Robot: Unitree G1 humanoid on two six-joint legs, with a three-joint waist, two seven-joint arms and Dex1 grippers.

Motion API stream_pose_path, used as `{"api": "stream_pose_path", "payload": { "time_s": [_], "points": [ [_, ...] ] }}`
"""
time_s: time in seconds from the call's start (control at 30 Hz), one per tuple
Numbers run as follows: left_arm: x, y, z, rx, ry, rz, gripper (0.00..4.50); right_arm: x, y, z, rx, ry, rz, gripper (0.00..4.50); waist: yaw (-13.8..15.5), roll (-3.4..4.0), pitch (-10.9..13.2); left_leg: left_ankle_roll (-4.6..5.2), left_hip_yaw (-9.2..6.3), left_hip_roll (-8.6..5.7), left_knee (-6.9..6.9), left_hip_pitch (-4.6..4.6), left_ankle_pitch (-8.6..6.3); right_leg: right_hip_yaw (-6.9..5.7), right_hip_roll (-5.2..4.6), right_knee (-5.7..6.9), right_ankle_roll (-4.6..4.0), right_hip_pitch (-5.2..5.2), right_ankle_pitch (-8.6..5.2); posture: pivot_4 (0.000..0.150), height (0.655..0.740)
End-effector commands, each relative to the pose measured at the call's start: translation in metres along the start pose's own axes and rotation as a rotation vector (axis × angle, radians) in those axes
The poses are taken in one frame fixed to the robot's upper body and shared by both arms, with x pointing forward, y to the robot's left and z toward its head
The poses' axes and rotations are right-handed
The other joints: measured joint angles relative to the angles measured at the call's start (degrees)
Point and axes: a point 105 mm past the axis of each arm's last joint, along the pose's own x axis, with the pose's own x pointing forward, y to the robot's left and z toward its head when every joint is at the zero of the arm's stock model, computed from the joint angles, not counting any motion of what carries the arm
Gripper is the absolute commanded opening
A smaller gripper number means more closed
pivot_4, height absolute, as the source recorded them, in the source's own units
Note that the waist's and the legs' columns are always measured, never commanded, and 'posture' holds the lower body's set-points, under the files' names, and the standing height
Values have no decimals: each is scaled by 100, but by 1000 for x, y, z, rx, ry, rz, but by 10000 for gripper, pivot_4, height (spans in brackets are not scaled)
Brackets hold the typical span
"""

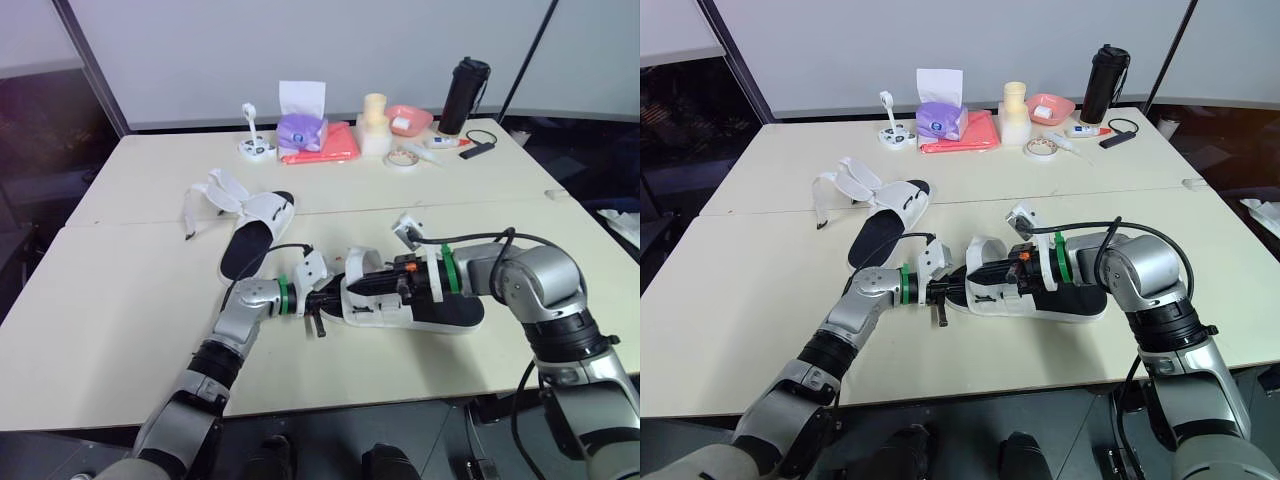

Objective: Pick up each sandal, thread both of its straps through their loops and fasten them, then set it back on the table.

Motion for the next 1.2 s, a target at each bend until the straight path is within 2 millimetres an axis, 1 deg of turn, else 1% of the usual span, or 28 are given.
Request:
{"api": "stream_pose_path", "payload": {
  "time_s": [0.03, 0.3, 0.4, 0.5, 0.63, 0.8, 1.03, 1.2],
  "points": [
    [3, -7, -16, -26, 63, -25, 0, -4, -7, 0, -16, 8, -25, 523, 2, 0, 0, 0, 0, 0, 0, 0, 0, 0, 0, 0, 0, 1, 0, 1500, 7400],
    [3, -7, -17, -30, 63, -21, 0, 0, -26, -6, -63, 38, -95, 523, 4, 0, 0, 0, 0, -1, 0, 0, 0, 0, 0, 0, 0, 2, 0, 1500, 7400],
    [2, -7, -17, -32, 64, -17, 0, 0, -29, -9, -97, 53, -106, 523, 2, 0, 0, 0, 0, -1, 0, 0, 0, 0, 0, 0, 0, 1, 0, 1500, 7400],
    [1, -7, -18, -33, 65, -14, 0, -1, -24, -13, -173, 78, -80, 523, 5, 0, 0, 0, 0, -1, 0, 0, 0, 0, 0, 0, 0, 1, 0, 1500, 7400],
    [1, -7, -18, -34, 65, -13, 0, -2, -24, -19, -262, 120, -87, 523, 2, 0, 0, 0, 1, -1, 0, 0, 0, -1, 0, -1, 1, 2, 0, 1500, 7400],
    [2, -7, -17, -33, 64, -14, 0, -1, -20, -20, -343, 134, -89, 523, 6, 0, 0, -1, 0, -1, 0, 0, 0, -1, 0, -2, 1, 3, -1, 1500, 7400],
    [2, -6, -17, -32, 63, -12, 0, 3, -5, -9, -386, 77, -65, 523, 7, 0, 0, -1, -1, -1, -1, 0, 0, -1, 0, -2, 1, 3, -1, 1500, 7400],
    [1, -5, -17, -32, 63, -8, 0, 5, 2, -4, -400, 40, -70, 523, 7, 0, 0, -1, -2, -1, -1, 0, 0, -1, 0, -2, 1, 3, -1, 1500, 7400]
  ]
}}
